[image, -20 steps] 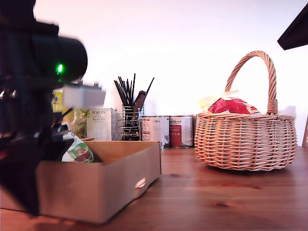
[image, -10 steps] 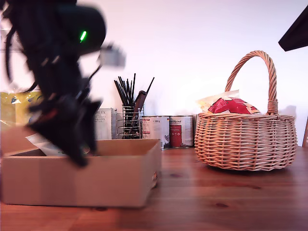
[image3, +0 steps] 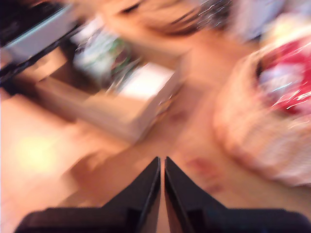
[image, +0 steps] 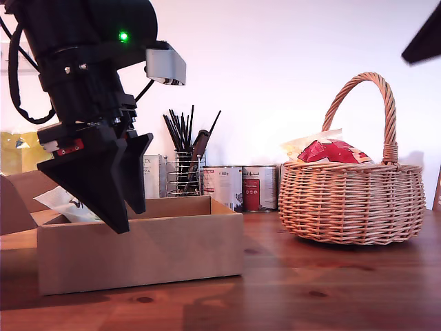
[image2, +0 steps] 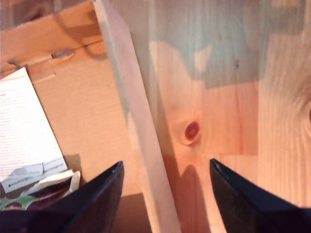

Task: Move the bags of Easter eggs from the cardboard box on the left into the woven basket on the right side.

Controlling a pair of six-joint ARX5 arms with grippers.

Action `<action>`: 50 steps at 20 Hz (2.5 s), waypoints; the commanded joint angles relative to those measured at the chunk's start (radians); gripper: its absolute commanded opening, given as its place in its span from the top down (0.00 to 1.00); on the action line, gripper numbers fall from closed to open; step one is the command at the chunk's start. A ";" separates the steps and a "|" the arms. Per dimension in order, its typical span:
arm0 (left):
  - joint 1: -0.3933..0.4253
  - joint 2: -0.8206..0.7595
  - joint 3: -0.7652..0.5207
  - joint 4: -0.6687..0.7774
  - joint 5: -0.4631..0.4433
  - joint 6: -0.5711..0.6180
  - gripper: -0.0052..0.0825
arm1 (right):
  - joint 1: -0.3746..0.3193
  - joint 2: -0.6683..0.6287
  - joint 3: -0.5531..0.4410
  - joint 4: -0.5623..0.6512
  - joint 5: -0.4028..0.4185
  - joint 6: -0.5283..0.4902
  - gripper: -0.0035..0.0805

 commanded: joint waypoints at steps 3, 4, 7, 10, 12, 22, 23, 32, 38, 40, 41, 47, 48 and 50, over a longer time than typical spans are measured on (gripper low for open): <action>-0.004 -0.038 -0.015 0.053 0.023 -0.067 0.43 | 0.000 0.035 0.021 0.111 0.143 0.001 0.64; -0.004 -0.047 -0.013 0.066 0.039 -0.100 0.51 | 0.000 0.054 0.021 0.144 0.166 0.001 0.60; -0.004 -0.064 0.001 0.077 0.089 -0.143 0.92 | -0.024 0.129 0.028 0.270 0.248 -0.001 0.51; -0.004 -0.064 0.001 0.121 0.128 -0.171 0.96 | -0.085 0.242 0.069 0.345 0.302 -0.005 0.44; -0.004 -0.064 0.001 0.154 0.152 -0.188 0.96 | -0.143 0.326 0.114 0.370 0.309 -0.005 0.43; -0.004 -0.064 0.001 0.253 0.251 -0.186 0.96 | -0.216 0.704 0.357 0.378 0.258 -0.002 0.39; -0.004 -0.064 0.001 0.254 0.253 -0.187 0.96 | -0.224 0.730 0.372 0.377 0.262 -0.002 0.39; -0.004 -0.064 0.001 0.256 0.268 -0.187 0.96 | -0.274 0.799 0.386 0.380 0.189 0.000 0.89; -0.003 -0.064 0.001 0.268 0.269 -0.187 0.96 | -0.251 0.793 0.396 0.332 0.144 0.009 0.97; -0.003 -0.064 0.001 0.284 0.274 -0.187 0.96 | -0.240 0.779 0.398 0.309 0.144 0.009 0.97; -0.003 -0.064 0.001 0.286 0.278 -0.187 0.96 | -0.233 0.769 0.398 0.297 0.144 0.009 0.97; -0.003 -0.064 0.001 0.286 0.290 -0.188 0.96 | -0.226 0.666 0.400 0.181 0.144 0.010 0.97; -0.003 -0.064 0.001 0.286 0.290 -0.188 0.96 | -0.226 0.646 0.404 0.160 0.144 0.010 0.97; -0.003 -0.064 0.001 0.286 0.290 -0.188 0.96 | -0.226 0.612 0.410 0.113 0.134 0.019 0.97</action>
